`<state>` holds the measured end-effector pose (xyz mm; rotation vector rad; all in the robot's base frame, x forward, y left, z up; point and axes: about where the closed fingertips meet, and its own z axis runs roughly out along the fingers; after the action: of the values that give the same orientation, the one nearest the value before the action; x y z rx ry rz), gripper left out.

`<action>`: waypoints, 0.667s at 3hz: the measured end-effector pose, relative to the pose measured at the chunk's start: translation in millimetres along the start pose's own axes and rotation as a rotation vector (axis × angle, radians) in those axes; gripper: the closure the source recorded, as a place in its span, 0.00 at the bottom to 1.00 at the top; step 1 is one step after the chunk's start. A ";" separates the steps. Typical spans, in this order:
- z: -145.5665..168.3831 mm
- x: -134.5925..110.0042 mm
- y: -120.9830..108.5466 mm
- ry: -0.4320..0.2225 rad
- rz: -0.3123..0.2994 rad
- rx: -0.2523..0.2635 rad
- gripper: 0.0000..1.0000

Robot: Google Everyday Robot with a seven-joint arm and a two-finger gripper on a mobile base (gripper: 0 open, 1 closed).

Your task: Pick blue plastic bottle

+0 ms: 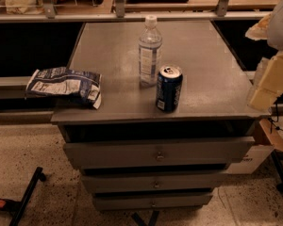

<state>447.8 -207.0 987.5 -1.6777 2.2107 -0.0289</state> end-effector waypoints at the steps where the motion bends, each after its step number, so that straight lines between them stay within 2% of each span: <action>1: -11.7 -34.7 -12.6 -0.087 0.027 0.001 0.00; 2: -19.6 -65.6 -21.4 -0.159 0.092 0.005 0.00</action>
Offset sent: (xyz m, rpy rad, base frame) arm 0.0439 0.0774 0.0597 0.2799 -0.0239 -0.1244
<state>476.7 -155.9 1028.7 -1.5184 2.1630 0.1182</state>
